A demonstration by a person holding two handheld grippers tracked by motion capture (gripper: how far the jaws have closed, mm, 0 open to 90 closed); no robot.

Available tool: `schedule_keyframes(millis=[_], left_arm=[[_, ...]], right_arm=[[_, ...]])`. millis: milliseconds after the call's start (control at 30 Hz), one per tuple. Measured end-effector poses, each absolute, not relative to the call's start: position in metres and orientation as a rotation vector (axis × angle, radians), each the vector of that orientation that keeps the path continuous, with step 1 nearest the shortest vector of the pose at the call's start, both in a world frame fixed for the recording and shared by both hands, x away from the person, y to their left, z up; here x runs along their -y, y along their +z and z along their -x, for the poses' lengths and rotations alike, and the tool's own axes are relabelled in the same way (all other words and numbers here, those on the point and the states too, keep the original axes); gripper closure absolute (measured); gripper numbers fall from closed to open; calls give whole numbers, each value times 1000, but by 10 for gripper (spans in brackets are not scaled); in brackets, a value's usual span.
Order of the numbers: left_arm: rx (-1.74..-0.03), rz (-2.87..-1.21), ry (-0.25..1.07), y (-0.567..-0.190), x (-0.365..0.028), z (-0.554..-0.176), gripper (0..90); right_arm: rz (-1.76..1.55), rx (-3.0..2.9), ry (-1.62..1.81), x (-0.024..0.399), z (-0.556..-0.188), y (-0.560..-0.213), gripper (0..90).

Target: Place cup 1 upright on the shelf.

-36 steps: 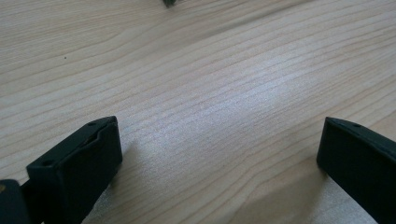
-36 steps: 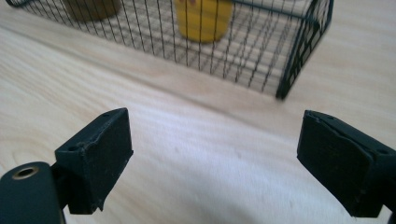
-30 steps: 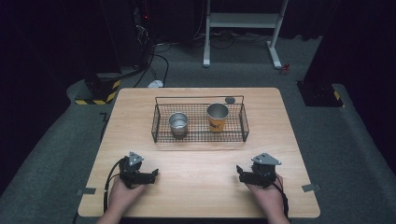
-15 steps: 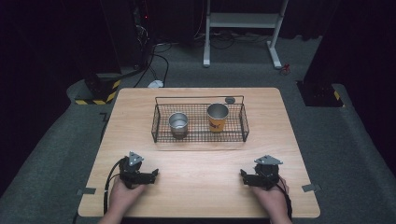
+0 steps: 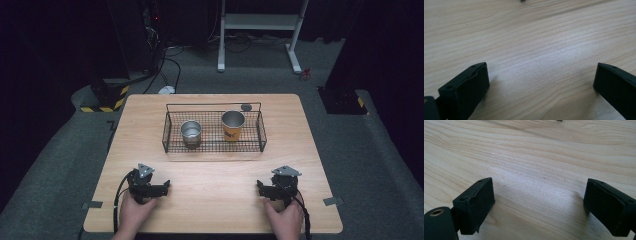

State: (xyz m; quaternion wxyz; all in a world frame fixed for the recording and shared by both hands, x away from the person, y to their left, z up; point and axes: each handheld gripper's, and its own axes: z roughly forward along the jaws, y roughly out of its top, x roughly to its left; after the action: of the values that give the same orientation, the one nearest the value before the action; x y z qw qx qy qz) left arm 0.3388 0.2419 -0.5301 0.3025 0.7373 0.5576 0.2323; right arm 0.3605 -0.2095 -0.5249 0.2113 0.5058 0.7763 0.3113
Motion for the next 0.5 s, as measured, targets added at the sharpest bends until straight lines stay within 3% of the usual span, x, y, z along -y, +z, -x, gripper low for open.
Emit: schedule_keyframes(millis=[500], left_arm=[[-1562,-1904,651,-530,-235,-337,3]], right_arm=[[-1405,-2156,865,209,-360,-525,93]])
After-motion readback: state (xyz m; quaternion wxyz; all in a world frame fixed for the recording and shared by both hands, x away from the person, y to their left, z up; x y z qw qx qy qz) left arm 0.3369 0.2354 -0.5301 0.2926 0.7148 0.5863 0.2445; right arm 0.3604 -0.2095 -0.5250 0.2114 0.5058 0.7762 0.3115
